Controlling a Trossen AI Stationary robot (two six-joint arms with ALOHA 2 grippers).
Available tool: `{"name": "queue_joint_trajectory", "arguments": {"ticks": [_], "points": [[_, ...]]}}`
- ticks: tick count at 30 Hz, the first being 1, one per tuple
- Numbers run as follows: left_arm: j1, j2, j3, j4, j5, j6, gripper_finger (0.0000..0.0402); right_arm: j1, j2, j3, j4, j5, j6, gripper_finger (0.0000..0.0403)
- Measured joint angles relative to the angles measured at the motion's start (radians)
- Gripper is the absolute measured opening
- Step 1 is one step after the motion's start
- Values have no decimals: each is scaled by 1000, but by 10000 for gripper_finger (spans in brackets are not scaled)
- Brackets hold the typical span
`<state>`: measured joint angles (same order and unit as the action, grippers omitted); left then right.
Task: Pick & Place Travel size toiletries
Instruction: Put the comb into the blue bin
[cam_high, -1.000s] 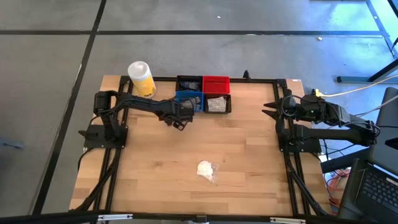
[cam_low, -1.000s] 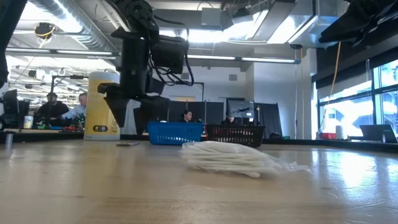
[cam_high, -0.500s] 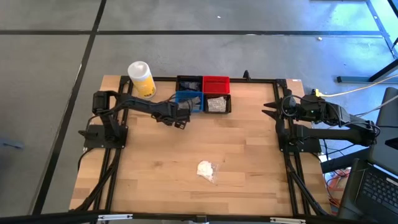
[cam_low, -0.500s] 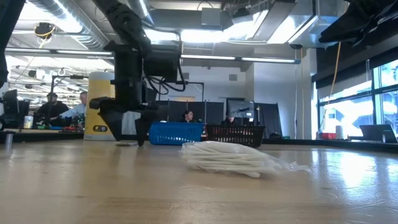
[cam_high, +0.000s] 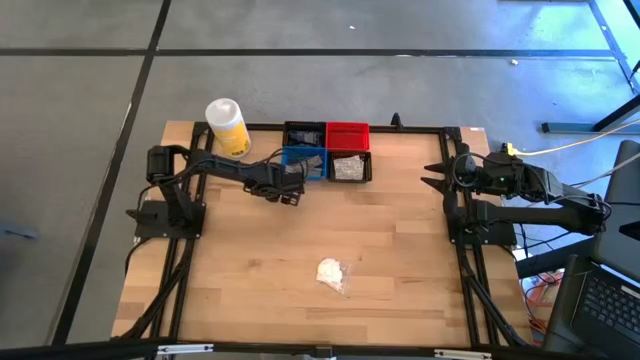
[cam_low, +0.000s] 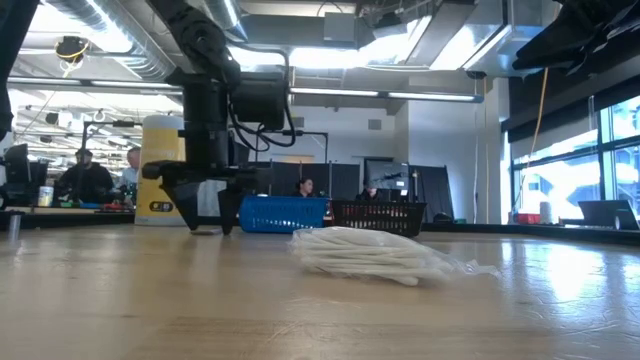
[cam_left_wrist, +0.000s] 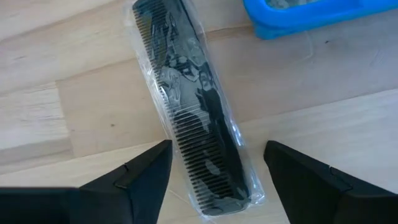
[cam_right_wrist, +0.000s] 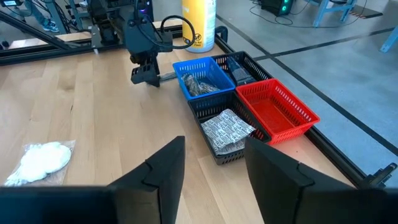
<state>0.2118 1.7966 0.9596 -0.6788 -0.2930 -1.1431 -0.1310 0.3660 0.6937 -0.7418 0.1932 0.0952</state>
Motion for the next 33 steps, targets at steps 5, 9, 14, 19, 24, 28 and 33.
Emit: {"name": "queue_joint_trajectory", "arguments": {"ticks": [5, 9, 14, 19, 24, 28, 33], "points": [[-1, 0, 0, -1, 1, 3, 237, 0, 0, 0, 0, 0, 0, 177], [-1, 1, 0, -7, -6, 7, 225, 0, 0, 0, 0, 0, 0, 181], [-1, 1, 0, -8, -8, 5, 210, 0, 0, 0, 0, 0, 0, 183], [-3, 2, 0, -8, -12, 5, 183, 0, 0, 0, 0, 0, 0, 174], [-14, 3, 0, -12, -24, 5, 148, 0, 0, 0, 0, 0, 0, 163], [-22, 3, 0, -20, -36, 6, 125, 0, 0, 0, 0, 0, 0, 156], [-22, 4, 0, -31, -39, 8, 105, 0, 0, 0, 0, 0, 0, 148]]}}
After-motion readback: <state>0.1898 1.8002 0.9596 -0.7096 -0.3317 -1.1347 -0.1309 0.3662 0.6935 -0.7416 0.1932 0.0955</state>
